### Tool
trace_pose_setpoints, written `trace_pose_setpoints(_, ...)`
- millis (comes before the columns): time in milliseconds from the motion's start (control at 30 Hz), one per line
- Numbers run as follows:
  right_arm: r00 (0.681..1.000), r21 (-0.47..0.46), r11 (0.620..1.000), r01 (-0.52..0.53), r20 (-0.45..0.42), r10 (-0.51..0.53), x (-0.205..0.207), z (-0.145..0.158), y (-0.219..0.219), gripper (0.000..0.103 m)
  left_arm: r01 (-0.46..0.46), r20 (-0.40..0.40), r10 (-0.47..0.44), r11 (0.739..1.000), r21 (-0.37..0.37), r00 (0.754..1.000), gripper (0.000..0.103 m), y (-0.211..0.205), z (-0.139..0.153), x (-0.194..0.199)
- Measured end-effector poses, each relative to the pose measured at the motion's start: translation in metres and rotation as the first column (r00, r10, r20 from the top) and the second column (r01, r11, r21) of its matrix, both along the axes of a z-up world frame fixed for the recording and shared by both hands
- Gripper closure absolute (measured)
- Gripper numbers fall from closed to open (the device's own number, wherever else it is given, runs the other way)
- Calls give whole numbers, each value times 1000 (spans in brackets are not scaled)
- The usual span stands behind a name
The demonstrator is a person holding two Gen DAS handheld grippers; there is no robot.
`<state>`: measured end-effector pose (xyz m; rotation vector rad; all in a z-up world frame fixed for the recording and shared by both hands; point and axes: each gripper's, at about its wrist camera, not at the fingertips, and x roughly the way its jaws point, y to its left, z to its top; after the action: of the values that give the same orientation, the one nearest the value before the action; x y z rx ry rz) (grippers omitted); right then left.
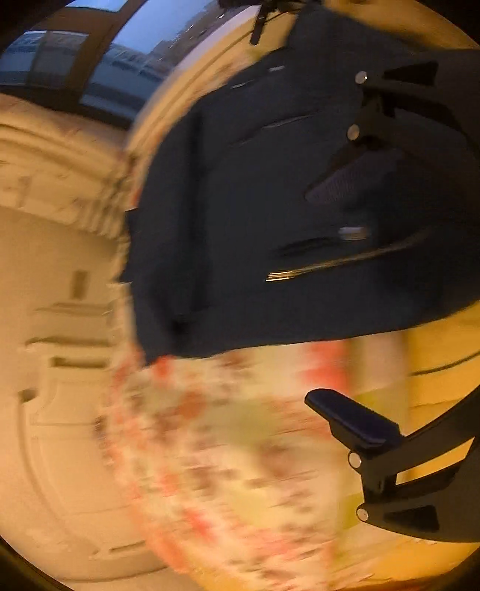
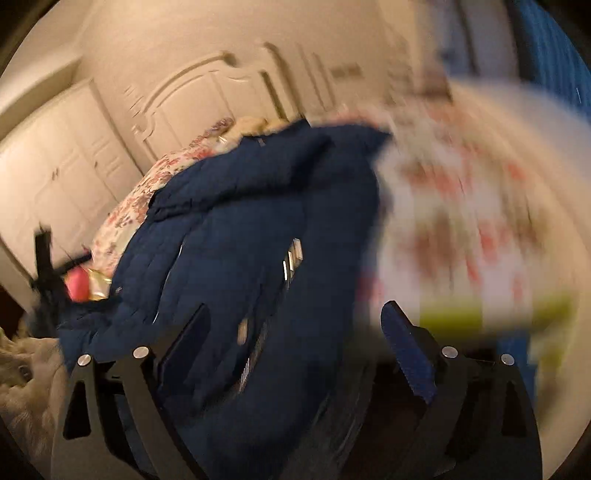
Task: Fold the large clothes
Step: 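Lift the held hem with both tools and fold it over toward the collar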
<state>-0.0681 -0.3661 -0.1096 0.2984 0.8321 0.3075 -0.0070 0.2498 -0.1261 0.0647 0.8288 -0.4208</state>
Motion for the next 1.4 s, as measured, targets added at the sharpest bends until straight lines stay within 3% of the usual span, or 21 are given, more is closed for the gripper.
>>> trace_pose_setpoints(67,997,105,994,35,-76,-28,-26,-26,-11,13,16,-97,-19,999,-28,995,3,9,-27,-8)
trace_pose_setpoints(133,991,243,969,50,-135,-17,-38,-48,-17,13,29,-211,-63,987,-159,975,4,23,-51,-18)
trace_pose_setpoints(200,982,388,921,44,-186,31,-47,-71,-13,13,39,-267,-111,964,-263,957,4,27,-64,-28)
trace_pose_setpoints(300,975,424,905,-44,-178,131,-51,-79,13,13,84,-314,-183,949,-303,931,3,19,-81,-39)
trace_pose_setpoints(333,977,411,909,-69,-155,145,-52,-75,20,24,98,-315,-201,944,-315,927,5,15,-85,-41)
trace_pose_setpoints(367,981,384,918,-103,-112,157,-51,-68,28,46,99,-301,-212,932,-348,930,7,13,-85,-42)
trace_pose_setpoints(400,986,341,932,-119,-68,151,-50,-59,34,57,91,-278,-215,912,-400,936,21,14,-83,-38)
trace_pose_setpoints(467,989,251,958,-138,-9,145,-47,-43,43,78,61,-221,-197,861,-506,955,57,18,-72,-34)
trace_pose_setpoints(500,990,181,973,-140,29,138,-47,-33,50,81,49,-186,-169,852,-521,968,82,19,-65,-32)
trace_pose_setpoints(533,990,150,980,-134,63,126,-47,-25,53,84,53,-161,-170,830,-556,972,85,21,-59,-30)
trace_pose_setpoints(600,987,155,981,-113,129,93,-45,-8,51,85,75,-83,-167,761,-645,982,88,23,-42,-26)
trace_pose_setpoints(767,952,147,981,-126,297,78,-22,42,51,86,141,69,-132,680,-720,989,89,26,13,0)
trace_pose_setpoints(833,932,149,978,-149,352,88,11,66,51,86,150,104,-109,661,-735,989,89,22,37,26)
trace_pose_setpoints(933,922,192,972,-138,383,55,74,95,40,86,117,116,-47,671,-732,992,89,-5,69,82)
trace_pose_setpoints(1033,943,251,965,-75,331,-13,147,105,23,86,10,24,12,657,-754,1000,84,-25,80,157)
trace_pose_setpoints(1067,956,267,963,-45,292,-36,175,104,18,86,-25,-1,36,665,-747,999,84,-32,81,180)
trace_pose_setpoints(1167,986,299,954,12,155,-61,250,81,8,84,-120,-85,86,741,-660,993,83,-61,77,247)
trace_pose_setpoints(1233,997,349,935,63,23,-76,301,49,0,83,-184,-164,107,785,-591,981,83,-76,63,282)
trace_pose_setpoints(1267,997,372,925,79,-23,-76,312,35,-3,80,-233,-229,124,804,-547,966,82,-84,48,306)
trace_pose_setpoints(1333,994,459,883,98,-92,-62,336,7,-16,66,-286,-313,134,810,-513,940,82,-85,28,334)
trace_pose_setpoints(1400,994,560,824,89,-98,-41,347,-9,-29,34,-300,-370,101,790,-535,924,82,-76,14,346)
